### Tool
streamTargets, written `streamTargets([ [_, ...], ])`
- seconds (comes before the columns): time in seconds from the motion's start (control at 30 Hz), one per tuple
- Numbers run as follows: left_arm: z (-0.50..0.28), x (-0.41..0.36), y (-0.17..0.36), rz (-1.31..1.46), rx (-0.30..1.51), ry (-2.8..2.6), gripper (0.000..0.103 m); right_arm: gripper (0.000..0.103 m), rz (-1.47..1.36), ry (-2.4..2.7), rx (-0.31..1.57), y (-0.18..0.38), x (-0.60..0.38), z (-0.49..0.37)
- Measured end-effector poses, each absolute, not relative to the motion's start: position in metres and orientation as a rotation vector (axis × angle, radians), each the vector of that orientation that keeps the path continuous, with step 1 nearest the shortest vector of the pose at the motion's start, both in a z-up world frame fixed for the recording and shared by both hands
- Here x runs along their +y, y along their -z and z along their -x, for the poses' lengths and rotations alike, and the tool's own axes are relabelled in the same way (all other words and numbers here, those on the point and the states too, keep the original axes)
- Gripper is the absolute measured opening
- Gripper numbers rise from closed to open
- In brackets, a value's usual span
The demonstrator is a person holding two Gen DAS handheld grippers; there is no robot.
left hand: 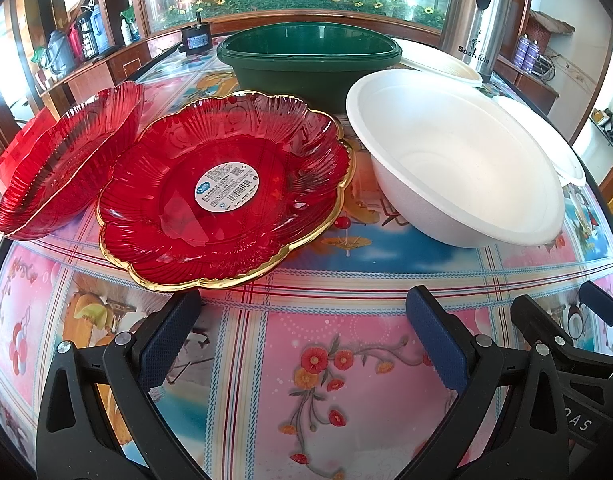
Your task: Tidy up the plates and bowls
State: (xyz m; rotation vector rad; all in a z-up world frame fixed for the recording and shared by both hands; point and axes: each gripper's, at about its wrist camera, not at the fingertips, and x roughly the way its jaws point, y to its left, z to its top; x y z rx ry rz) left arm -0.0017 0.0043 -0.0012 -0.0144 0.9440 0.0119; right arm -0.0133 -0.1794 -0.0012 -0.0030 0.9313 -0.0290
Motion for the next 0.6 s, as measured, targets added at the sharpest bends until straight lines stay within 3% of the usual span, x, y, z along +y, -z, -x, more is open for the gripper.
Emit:
streamTargets([
  [0.6, 0.035, 0.015, -0.019, 0.014, 0.908, 0.023, 0.102, 0.102, -0.024, -0.011, 0.929, -0.008, -0.186, 0.025],
])
